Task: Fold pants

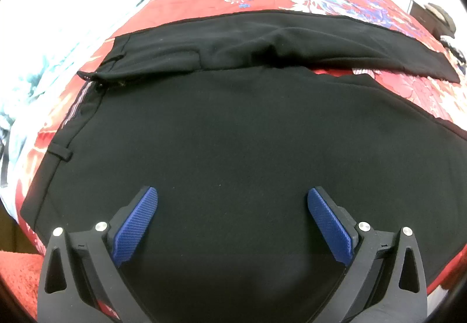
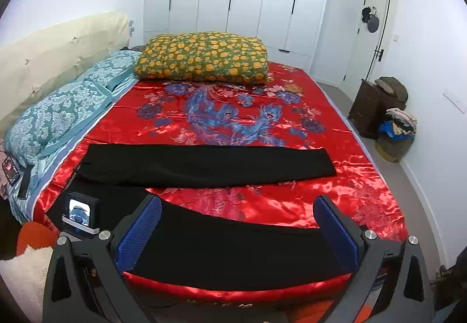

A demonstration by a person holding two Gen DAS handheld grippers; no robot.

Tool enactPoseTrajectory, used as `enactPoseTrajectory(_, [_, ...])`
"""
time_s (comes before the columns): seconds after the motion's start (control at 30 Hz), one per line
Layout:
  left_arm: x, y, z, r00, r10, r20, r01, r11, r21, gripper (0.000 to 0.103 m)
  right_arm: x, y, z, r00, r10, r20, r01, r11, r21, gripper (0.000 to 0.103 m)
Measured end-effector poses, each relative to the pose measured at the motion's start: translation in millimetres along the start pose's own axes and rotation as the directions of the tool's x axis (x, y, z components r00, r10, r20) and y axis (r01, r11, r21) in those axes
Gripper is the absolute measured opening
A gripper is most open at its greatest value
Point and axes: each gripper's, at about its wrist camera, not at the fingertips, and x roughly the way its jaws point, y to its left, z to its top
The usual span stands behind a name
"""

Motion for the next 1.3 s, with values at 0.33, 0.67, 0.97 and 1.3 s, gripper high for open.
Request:
enactPoseTrajectory(0.33, [-2.2, 4.3, 5.7, 0.995, -0.034, -0.089, 0.033, 0.999, -0.018, 0.102, 58.2, -4.4, -35.2, 0.995, 0.064, -0.078, -0.069, 0.995, -0.068, 0.103])
enactPoseTrajectory(0.67, [-49.4, 0.0, 113.5, 0.978, -0.179, 0.109, 0.181, 0.983, -0.011, 0.102, 152.4, -114.5, -58.4, 0.991, 0.1, 0.086, -0.11, 0.985, 0.13, 0.103])
enactPoseTrajectory(0.97, [100.9, 33.1, 156.4, 0.994, 0.103, -0.047, -0.106, 0.992, -0.065, 0.103, 365.5, -300.8, -17.9, 0.966, 0.14, -0.216, -0.04, 0.911, 0.41, 0.101])
enactPoseTrajectory(1.3, [101.9, 35.1, 129.8, 0.991, 0.087, 0.105, -0.077, 0.993, -0.089, 0.102, 532.8, -403.7, 53.3, 0.929, 0.122, -0.35, 0.03, 0.917, 0.399, 0.101])
